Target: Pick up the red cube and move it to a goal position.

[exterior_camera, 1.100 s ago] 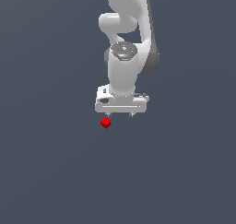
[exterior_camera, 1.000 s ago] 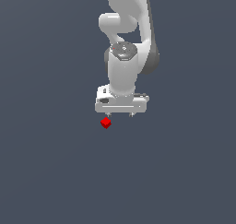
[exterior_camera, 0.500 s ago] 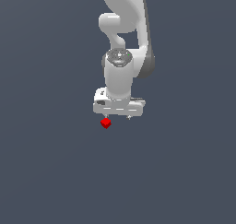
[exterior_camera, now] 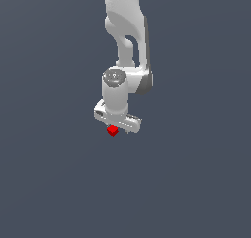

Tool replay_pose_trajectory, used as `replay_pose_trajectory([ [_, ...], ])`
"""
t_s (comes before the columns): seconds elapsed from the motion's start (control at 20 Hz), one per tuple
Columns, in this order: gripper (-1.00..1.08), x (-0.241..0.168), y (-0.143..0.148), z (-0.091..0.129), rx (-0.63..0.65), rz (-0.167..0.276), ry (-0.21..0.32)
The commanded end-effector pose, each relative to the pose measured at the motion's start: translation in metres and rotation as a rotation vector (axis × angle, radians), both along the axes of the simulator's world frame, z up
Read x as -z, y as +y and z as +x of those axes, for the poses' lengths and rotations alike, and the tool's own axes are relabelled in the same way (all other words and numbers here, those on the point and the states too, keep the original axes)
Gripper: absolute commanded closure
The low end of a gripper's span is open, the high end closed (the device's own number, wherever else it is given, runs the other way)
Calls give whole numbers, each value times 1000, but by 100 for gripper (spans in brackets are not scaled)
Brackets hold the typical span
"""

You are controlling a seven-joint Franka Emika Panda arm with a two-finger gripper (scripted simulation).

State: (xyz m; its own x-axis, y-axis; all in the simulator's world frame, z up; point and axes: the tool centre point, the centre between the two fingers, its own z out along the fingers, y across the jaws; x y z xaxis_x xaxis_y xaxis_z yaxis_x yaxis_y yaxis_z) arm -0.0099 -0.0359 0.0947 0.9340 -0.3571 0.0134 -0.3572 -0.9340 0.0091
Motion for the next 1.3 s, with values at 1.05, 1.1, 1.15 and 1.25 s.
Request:
replay_pose_trajectory([
  [1.05,108,75,-32,-32,355,15,7],
  [1.1,108,75,-32,-32,355,15,7],
  [1.15,108,75,-32,-32,355,15,7],
  [1.25,108,75,-32,-32,355,15,7],
])
